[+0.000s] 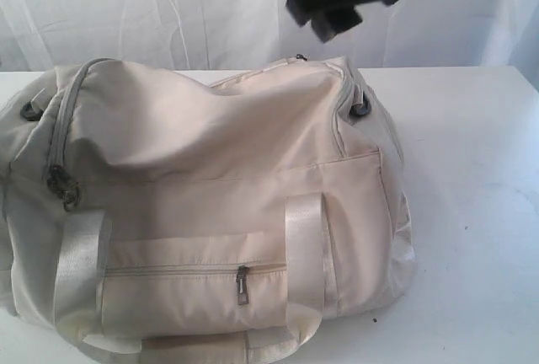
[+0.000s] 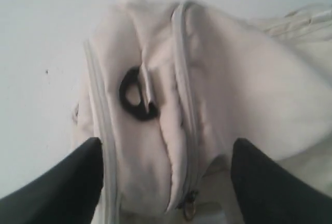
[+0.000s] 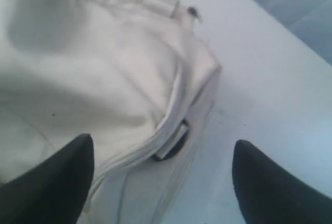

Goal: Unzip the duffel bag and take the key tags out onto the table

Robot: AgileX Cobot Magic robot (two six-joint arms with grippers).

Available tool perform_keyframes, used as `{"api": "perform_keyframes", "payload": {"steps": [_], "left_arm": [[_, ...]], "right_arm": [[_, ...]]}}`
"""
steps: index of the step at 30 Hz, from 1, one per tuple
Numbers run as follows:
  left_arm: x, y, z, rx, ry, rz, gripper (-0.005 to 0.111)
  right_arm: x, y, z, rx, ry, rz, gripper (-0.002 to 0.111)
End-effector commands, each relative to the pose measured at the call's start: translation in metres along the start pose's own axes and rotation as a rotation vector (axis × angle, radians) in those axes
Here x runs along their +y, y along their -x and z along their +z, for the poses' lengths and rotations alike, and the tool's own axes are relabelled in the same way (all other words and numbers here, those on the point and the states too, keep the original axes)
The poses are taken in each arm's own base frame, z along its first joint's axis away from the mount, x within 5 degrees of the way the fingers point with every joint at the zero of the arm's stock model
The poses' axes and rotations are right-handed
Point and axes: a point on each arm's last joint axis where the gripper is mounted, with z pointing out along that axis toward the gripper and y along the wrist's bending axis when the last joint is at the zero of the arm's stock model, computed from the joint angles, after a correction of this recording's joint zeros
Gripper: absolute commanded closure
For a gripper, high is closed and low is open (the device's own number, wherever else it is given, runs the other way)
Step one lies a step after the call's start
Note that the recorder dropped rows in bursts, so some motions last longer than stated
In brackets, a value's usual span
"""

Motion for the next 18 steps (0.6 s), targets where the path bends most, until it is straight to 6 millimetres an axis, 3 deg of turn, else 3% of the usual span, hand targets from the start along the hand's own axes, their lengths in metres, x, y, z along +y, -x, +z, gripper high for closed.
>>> {"api": "perform_keyframes", "payload": {"steps": [1,4,7,10,11,13,14,15,16,18], "left_arm": [[-0.001,0.021,0.011,0.057,-0.046,-0.007,0.042],[0.009,0.02,0.041,0.159,-0.047,-0.039,0.04],[0.024,0.014,0.079,0.255,-0.038,-0.086,0.04],[0.032,0.012,0.101,0.274,-0.047,-0.142,0.043],[0.033,0.012,0.106,0.272,-0.046,-0.152,0.048],[0.037,0.011,0.113,0.277,-0.039,-0.157,0.077],[0.037,0.012,0.114,0.268,-0.034,-0.156,0.1],[0.038,0.012,0.114,0.257,-0.031,-0.143,0.106],[0.038,0.014,0.113,0.243,-0.029,-0.134,0.106],[0.038,0.016,0.11,0.227,-0.019,-0.12,0.106]], "right_arm": [[-0.037,-0.007,-0.012,-0.025,-0.038,0.17,0.039],[-0.052,-0.012,0.014,0.043,0.017,0.275,0.039],[-0.064,-0.02,0.059,0.125,0.11,0.39,0.039],[-0.061,-0.024,0.099,0.148,0.241,0.475,0.039],[-0.06,-0.024,0.109,0.151,0.245,0.485,0.04],[-0.059,-0.025,0.126,0.159,0.25,0.497,0.047],[-0.06,-0.027,0.135,0.173,0.248,0.502,0.058],[-0.059,-0.028,0.139,0.184,0.248,0.496,0.067],[-0.062,-0.031,0.142,0.199,0.247,0.484,0.09],[-0.068,-0.033,0.142,0.196,0.24,0.49,0.107]]}}
